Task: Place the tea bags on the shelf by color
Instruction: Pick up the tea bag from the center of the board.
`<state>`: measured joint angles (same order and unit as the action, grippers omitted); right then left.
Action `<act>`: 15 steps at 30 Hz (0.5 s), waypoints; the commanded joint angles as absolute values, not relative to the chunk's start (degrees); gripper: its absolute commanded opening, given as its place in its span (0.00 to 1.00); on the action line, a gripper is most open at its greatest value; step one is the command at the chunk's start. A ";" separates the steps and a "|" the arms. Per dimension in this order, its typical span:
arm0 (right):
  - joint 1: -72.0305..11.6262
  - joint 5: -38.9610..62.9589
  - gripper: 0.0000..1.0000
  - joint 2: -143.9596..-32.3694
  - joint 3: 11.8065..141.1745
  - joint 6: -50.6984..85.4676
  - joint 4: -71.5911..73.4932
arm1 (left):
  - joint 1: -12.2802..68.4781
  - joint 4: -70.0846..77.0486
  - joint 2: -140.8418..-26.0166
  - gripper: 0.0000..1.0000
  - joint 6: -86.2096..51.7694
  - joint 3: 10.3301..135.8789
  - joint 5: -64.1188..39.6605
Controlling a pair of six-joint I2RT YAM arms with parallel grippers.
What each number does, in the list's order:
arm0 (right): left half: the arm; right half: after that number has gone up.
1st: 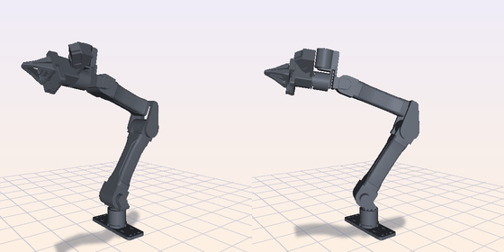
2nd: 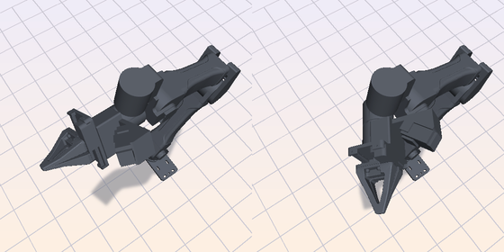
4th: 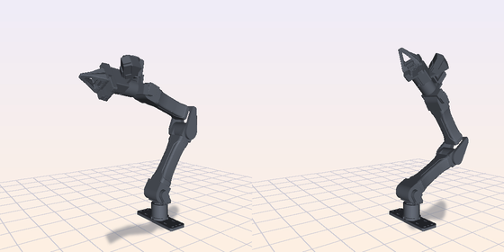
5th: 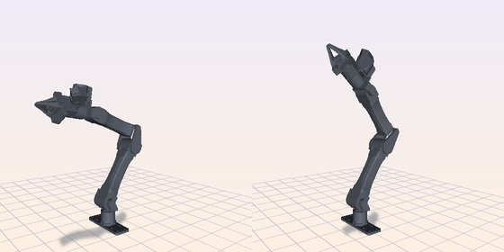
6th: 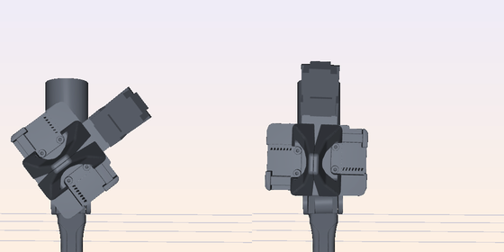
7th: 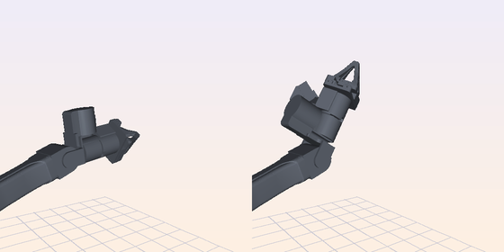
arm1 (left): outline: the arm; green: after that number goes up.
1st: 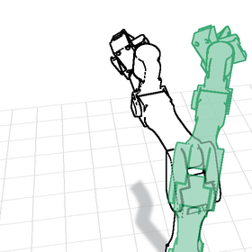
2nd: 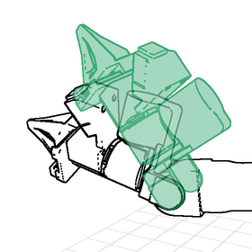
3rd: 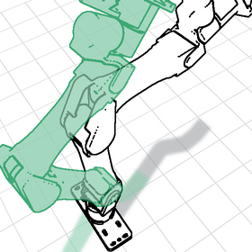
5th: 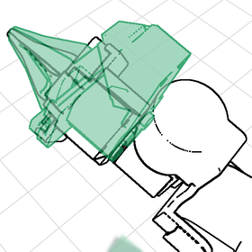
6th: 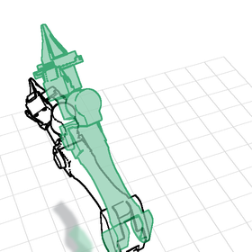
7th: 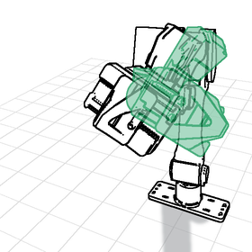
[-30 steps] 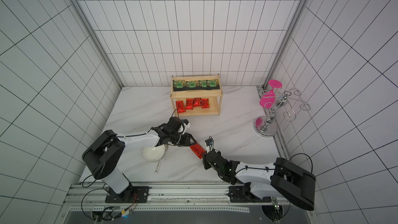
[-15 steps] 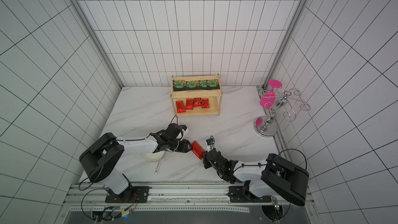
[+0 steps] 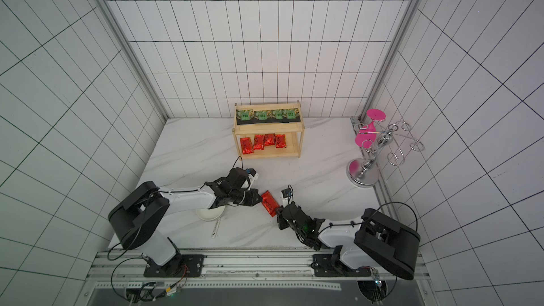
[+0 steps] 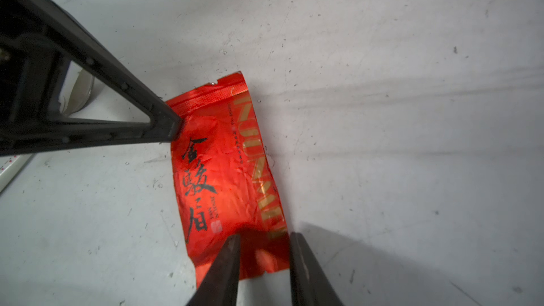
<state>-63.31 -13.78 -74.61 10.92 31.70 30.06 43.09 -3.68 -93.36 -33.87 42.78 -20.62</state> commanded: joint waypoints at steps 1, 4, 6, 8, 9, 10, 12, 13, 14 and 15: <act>-62.58 -14.32 0.40 -68.69 11.56 33.21 22.43 | 42.99 -4.28 -90.75 0.00 -33.85 42.45 -18.84; -62.58 -18.69 0.55 -58.25 12.54 40.26 14.04 | 41.99 -4.31 -88.41 0.00 -36.49 42.25 -18.74; -62.58 -22.35 0.59 -51.29 12.26 46.58 9.80 | 40.62 -1.74 -86.32 0.00 -40.13 40.87 -19.89; -62.49 -24.28 0.61 -44.22 12.51 51.74 5.67 | 38.54 3.95 -84.34 0.00 -44.83 38.33 -22.95; -62.41 -24.49 0.62 -41.72 12.74 53.27 4.40 | 37.65 6.27 -83.67 0.00 -46.67 37.26 -24.38; -62.32 -24.81 0.64 -39.24 12.99 55.66 2.88 | 36.97 8.35 -82.97 0.00 -48.53 36.61 -25.58; -61.61 -23.78 0.65 -36.04 12.32 60.00 3.27 | 36.43 10.72 -81.44 0.00 -50.85 35.92 -26.50; -60.92 -22.31 0.65 -34.92 11.62 61.59 5.10 | 36.44 11.25 -80.50 0.00 -51.67 35.83 -26.30; -60.15 -20.95 0.66 -34.31 11.03 63.31 7.02 | 36.40 11.79 -79.82 0.00 -52.21 35.76 -26.39; -58.84 -18.73 0.66 -34.08 10.04 64.94 10.14 | 36.39 12.19 -79.06 0.00 -52.90 35.69 -26.37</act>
<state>-61.01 -21.04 -35.18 10.98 56.55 8.75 36.36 6.44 -81.36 -48.53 35.92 -24.27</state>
